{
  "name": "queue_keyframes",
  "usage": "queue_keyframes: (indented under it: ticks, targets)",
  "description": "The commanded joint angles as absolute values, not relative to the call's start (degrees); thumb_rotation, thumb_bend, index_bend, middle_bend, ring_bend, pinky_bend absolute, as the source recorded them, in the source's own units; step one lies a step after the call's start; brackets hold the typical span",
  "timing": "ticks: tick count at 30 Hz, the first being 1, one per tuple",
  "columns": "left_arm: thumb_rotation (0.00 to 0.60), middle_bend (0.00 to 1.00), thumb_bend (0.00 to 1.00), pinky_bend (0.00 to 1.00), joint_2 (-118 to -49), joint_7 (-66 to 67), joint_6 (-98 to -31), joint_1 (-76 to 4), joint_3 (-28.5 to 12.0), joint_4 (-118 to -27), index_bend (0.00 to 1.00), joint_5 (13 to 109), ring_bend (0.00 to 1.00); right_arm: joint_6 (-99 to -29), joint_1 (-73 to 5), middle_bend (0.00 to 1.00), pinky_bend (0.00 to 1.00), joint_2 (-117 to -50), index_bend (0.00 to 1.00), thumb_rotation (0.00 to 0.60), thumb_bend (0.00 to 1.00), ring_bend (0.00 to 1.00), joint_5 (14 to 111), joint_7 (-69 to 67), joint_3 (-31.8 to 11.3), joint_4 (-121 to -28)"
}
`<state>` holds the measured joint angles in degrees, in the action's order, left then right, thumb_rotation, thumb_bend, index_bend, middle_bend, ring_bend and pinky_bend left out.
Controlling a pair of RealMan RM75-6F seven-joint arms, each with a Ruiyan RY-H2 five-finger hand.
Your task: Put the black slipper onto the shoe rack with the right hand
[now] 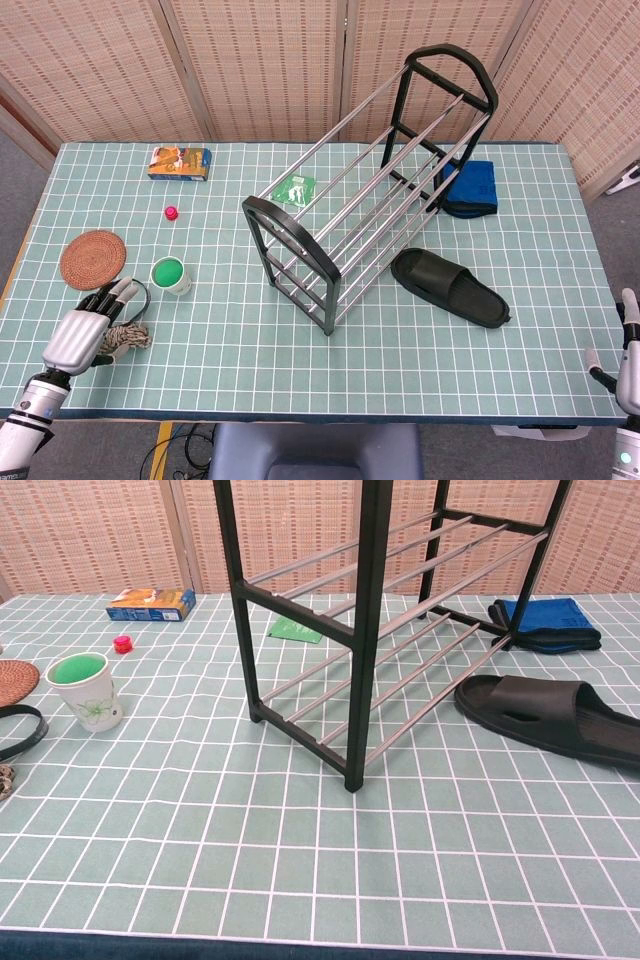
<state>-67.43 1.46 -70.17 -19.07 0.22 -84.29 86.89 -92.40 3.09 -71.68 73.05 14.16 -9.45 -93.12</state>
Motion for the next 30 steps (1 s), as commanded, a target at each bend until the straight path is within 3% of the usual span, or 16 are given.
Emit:
queue_keyframes:
  ticks: [1,11,22,30]
  targets:
    - [0.600,0.02,0.26,0.17,-67.5,1.5,-70.0,-19.2,0.2,-84.2,0.00,86.9,0.00,-92.4,3.1,0.00,0.02,-71.7,0.00,0.600,0.23,0.00,73.0,14.2,-9.4,-93.1]
    - [0.600,0.02,0.26,0.17,-67.3,0.6,-70.5,-19.1,-0.1,-84.0,0.00,86.8,0.00,-88.8,1.6,0.00,0.02,-71.8,0.00,0.600,0.23,0.00,71.7,14.1,-9.7,-92.5]
    - [0.600,0.02,0.26,0.17,-66.4,-2.0,-71.2,-18.9,-0.4,-84.0,0.00,86.9,0.00,-68.5,-6.9,0.00,0.02,-63.5,0.00,0.600,0.17,0.00,65.8,9.1,-11.3,-97.7]
    - [0.600,0.02,0.26,0.17,-66.1,-2.4,-71.4,-18.7,-0.3,-84.4,0.00,87.1,0.00,-59.1,-11.8,0.00,0.02,-63.0,0.00,0.600,0.17,0.00,63.1,3.4,-11.8,-95.6]
